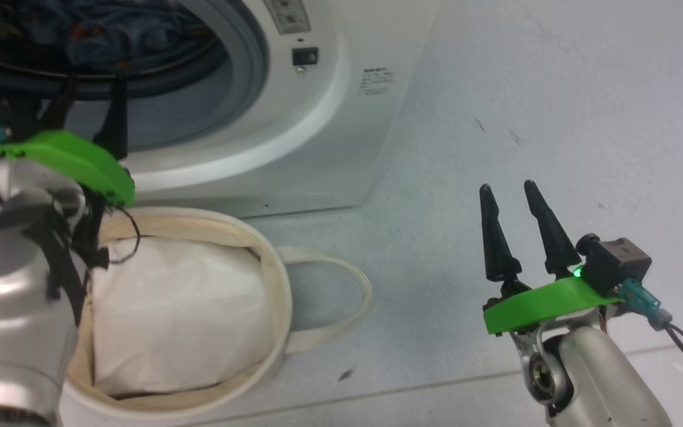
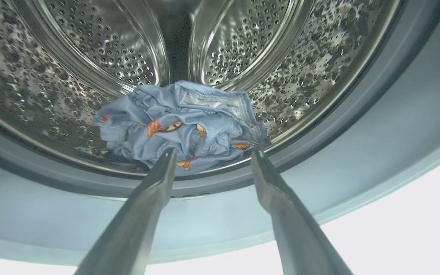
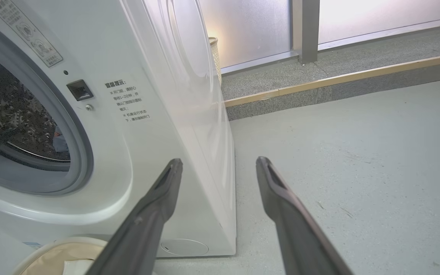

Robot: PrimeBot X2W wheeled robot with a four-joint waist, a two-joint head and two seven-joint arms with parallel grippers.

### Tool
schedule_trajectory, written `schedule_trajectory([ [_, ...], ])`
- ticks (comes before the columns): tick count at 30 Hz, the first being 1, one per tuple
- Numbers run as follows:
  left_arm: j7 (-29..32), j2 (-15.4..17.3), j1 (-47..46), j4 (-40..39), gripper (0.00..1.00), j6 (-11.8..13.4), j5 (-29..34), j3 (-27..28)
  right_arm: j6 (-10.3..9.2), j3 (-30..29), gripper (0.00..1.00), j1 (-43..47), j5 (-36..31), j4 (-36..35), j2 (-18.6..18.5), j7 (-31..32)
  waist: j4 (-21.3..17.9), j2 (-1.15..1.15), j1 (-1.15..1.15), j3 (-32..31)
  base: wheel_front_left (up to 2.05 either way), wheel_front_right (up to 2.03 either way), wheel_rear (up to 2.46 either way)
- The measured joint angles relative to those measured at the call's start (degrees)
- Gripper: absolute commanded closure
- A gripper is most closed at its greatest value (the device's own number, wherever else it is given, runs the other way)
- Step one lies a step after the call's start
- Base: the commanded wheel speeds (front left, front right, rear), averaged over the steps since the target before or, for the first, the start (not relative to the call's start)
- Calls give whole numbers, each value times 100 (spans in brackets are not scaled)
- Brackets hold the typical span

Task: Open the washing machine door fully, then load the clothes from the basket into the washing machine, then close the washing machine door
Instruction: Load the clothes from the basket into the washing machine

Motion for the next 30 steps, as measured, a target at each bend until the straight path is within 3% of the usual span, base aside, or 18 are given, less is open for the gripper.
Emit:
schedule_trajectory([
  [11, 0, -92, 2021, -1622, 0, -45, -46, 740, 0, 115, 0, 142, 47, 155, -347, 0, 537, 0, 0, -978, 0, 0, 0],
  [18, 0, -43, 3427, -2714, 0, -51, -64, 814, 0, 215, 0, 526, 51, 319, -442, 0, 754, 0, 0, -1617, 0, 0, 0],
  [30, 0, 120, 4065, -3212, 0, -51, -276, 838, 0, 232, 0, 717, 101, 566, -459, 0, 996, 0, 0, -2101, 0, 0, 0],
])
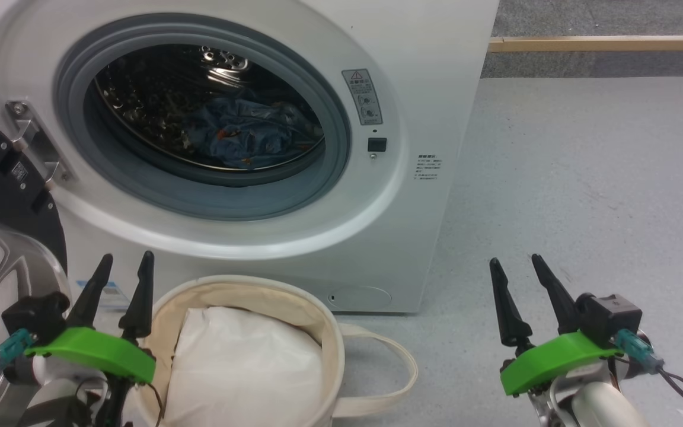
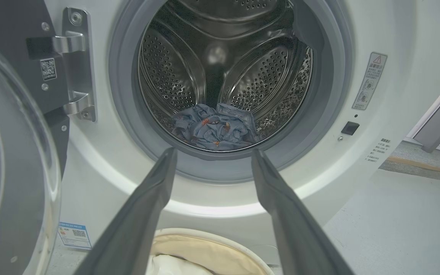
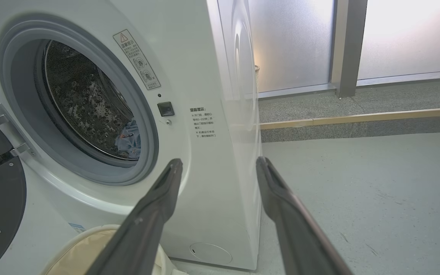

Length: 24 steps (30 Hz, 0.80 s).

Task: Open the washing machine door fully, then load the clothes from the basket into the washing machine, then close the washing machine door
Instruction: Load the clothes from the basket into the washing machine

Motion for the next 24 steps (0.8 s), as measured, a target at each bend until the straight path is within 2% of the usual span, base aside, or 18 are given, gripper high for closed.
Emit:
schedule_trajectory([
  [24, 0, -18, 63, -82, 0, 0, 126, 90, 0, 34, 0, -3, 51, 60, 7, 0, -68, 0, 1, 11, 0, 0, 0],
])
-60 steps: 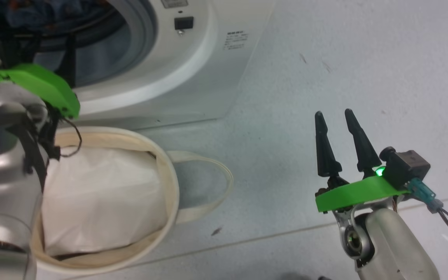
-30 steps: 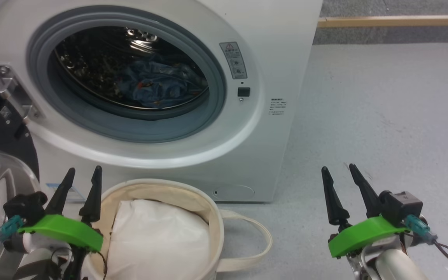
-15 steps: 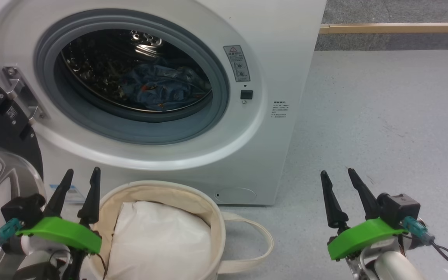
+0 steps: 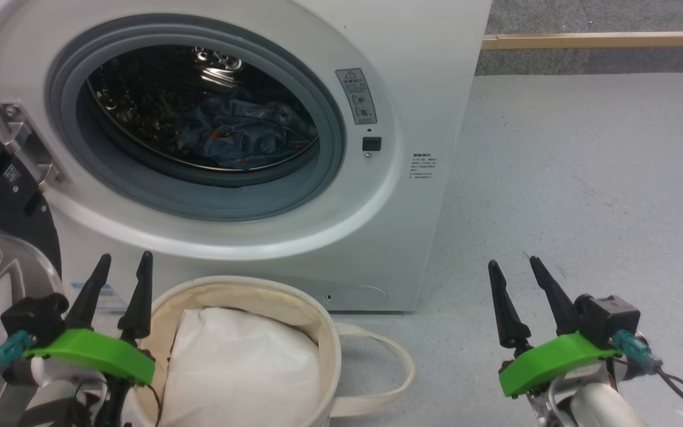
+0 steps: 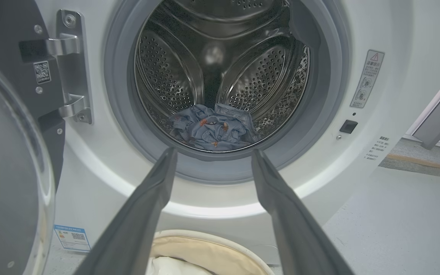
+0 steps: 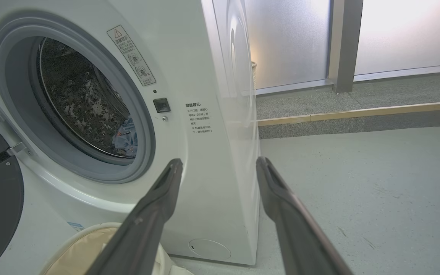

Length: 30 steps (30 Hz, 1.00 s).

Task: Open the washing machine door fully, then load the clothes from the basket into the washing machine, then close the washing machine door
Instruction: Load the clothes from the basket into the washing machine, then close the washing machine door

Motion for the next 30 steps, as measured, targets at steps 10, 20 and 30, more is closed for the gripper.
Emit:
schedule_trajectory([
  [10, 0, -15, 2, -4, 0, 0, 0, -1, 0, 23, 0, -1, 49, 0, 0, 0, -31, 0, 0, -8, 0, 0, 0],
  [20, 0, -25, 3, -3, 0, 0, 0, 1, 0, 48, 0, -1, 49, 1, -1, 0, -32, 0, 0, -25, 0, 0, 0],
  [30, 0, -53, 4, -3, 0, 0, 0, 35, 0, 77, 0, -1, 58, 3, -1, 0, -34, 0, 0, -37, -46, 52, -6],
])
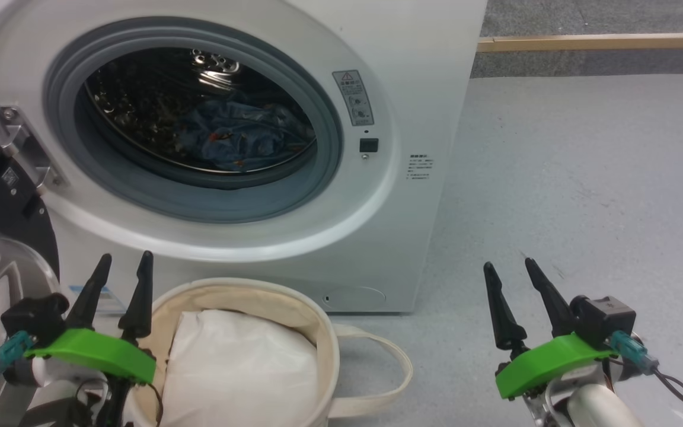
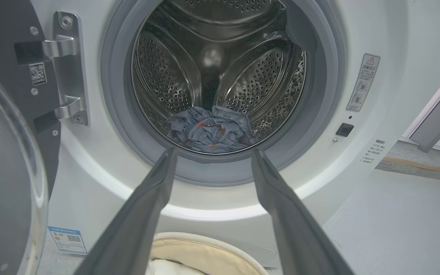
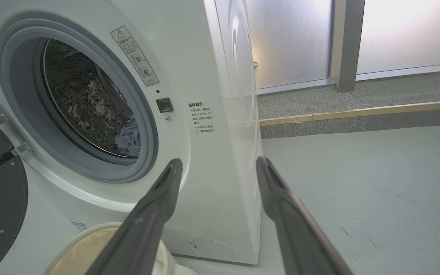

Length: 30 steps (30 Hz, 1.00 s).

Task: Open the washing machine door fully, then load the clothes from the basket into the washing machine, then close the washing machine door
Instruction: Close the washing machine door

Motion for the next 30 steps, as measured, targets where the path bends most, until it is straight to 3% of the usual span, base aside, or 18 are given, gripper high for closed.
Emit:
schedule_trajectory([
  [19, 0, -59, -1, 35, 0, 0, 99, 113, 0, -5, 0, -7, 0, 0, 2, 0, 39, 0, -1, 26, -174, 191, -17],
  [30, 0, -77, 30, 21, 0, 0, 142, 118, 0, 8, 0, -1, 3, -5, 3, 0, 109, 0, 1, -14, -75, 75, 0],
])
